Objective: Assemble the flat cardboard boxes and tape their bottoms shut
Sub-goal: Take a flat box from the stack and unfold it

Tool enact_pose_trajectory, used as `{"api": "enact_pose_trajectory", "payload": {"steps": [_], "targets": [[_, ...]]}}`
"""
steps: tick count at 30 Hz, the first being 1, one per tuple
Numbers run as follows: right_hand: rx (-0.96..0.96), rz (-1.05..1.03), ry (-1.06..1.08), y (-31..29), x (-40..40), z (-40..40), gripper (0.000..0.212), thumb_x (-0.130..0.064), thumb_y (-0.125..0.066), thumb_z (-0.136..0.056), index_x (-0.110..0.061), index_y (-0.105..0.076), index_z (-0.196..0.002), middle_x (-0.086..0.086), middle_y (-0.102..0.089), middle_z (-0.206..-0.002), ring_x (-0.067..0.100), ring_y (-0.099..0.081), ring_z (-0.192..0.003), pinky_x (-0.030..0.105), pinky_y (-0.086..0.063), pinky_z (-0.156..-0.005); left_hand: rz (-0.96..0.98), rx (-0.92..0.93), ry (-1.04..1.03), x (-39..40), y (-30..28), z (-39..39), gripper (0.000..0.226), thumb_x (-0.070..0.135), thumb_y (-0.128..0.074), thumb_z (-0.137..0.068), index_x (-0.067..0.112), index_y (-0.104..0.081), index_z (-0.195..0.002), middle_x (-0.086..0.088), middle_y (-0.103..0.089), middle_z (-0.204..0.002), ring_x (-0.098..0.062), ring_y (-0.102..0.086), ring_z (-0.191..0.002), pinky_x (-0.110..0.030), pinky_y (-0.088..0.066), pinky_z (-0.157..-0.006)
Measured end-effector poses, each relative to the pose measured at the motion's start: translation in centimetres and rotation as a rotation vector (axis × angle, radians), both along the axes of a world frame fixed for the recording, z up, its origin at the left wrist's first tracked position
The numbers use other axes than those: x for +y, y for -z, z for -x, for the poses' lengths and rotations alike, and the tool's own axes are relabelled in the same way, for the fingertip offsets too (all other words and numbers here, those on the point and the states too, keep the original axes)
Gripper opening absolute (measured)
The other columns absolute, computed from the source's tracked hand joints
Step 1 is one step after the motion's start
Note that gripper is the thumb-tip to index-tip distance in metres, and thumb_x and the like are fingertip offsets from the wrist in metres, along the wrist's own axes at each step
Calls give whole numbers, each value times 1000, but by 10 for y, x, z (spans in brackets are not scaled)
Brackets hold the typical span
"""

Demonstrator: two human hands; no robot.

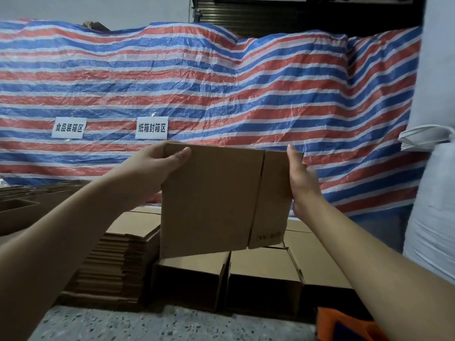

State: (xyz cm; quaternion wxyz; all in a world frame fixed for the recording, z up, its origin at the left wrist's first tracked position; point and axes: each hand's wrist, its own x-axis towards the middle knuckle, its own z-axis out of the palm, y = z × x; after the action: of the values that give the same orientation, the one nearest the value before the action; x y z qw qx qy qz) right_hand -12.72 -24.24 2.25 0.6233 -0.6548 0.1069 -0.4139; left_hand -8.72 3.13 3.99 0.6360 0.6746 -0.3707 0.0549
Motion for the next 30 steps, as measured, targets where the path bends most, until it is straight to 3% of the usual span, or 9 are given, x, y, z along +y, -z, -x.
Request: {"api": "enact_pose_trajectory", "payload": {"steps": [2, 6, 9, 12, 17, 20, 23, 27, 30], "targets": [[75, -54, -21, 4, -2, 13, 76, -81, -51, -83, -25, -55, -133, 0, -66, -125, 25, -63, -112, 50, -51, -101, 23, 105, 110, -2, 6, -8, 38, 37, -61, -83, 17, -64, -115, -1, -76, -99, -14, -72, -93, -29, -59, -68], [226, -144, -25, 37, -10, 37, 75, -77, -60, -80, -25, -55, -134, 2, -67, -126, 29, -64, -114, 54, -48, -105, 2, 283, 220, -13, 46, -29, 46, 34, -63, -86, 13, -59, -126, -12, -70, -118, -25, -68, -109, -42, -55, -88], [257, -216, 26, 81, -14, 51, 70, -71, -65, -82, -22, -56, -132, 5, -67, -125, 29, -63, -114, 55, -47, -106, -40, 371, 272, -28, 88, -32, 45, 39, -64, -87, 17, -61, -126, -11, -69, -121, -26, -67, -111, -43, -55, -91], [289, -282, 61, 122, -18, 61, 77, -66, -68, -83, -17, -53, -140, 10, -61, -136, 34, -57, -125, 57, -43, -109, -131, 426, 243, -44, 118, -28, 48, 55, -61, -86, 20, -67, -119, -8, -72, -113, -23, -69, -105, -38, -57, -80], [271, -265, 111, 153, -14, 65, 53, -58, -69, -87, -14, -66, -116, 11, -71, -110, 33, -65, -106, 55, -49, -103, -150, 531, -9, -62, 147, -29, 36, 46, -62, -90, 13, -69, -103, -10, -76, -90, -22, -73, -84, -34, -52, -68], [253, -277, 109, 151, -10, 65, 46, -54, -69, -89, -14, -67, -112, 12, -72, -105, 34, -67, -102, 55, -51, -101, -198, 533, 51, -56, 142, -38, 34, 40, -60, -91, 9, -70, -102, -11, -75, -86, -20, -71, -79, -33, -52, -71], [266, -281, 107, 147, -10, 67, 43, -51, -67, -89, -12, -67, -109, 13, -72, -104, 33, -67, -101, 54, -51, -101, -336, 456, 143, -50, 126, -44, 30, 36, -57, -93, 8, -68, -97, -8, -69, -78, -14, -67, -67, -25, -51, -62], [230, -299, 96, 149, -7, 67, 54, -56, -67, -89, -14, -64, -122, 11, -69, -120, 33, -64, -112, 54, -48, -105, -335, 438, 260, -52, 124, -46, 32, 32, -48, -97, 12, -73, -103, -13, -70, -96, -18, -67, -81, -30, -54, -70], [197, -277, 104, 153, -6, 64, 64, -63, -64, -88, -18, -57, -132, 5, -62, -129, 31, -55, -124, 53, -41, -111, -303, 496, 326, -51, 128, -42, 34, 40, -58, -91, 19, -74, -113, -14, -70, -115, -20, -68, -93, -34, -54, -81]]}}
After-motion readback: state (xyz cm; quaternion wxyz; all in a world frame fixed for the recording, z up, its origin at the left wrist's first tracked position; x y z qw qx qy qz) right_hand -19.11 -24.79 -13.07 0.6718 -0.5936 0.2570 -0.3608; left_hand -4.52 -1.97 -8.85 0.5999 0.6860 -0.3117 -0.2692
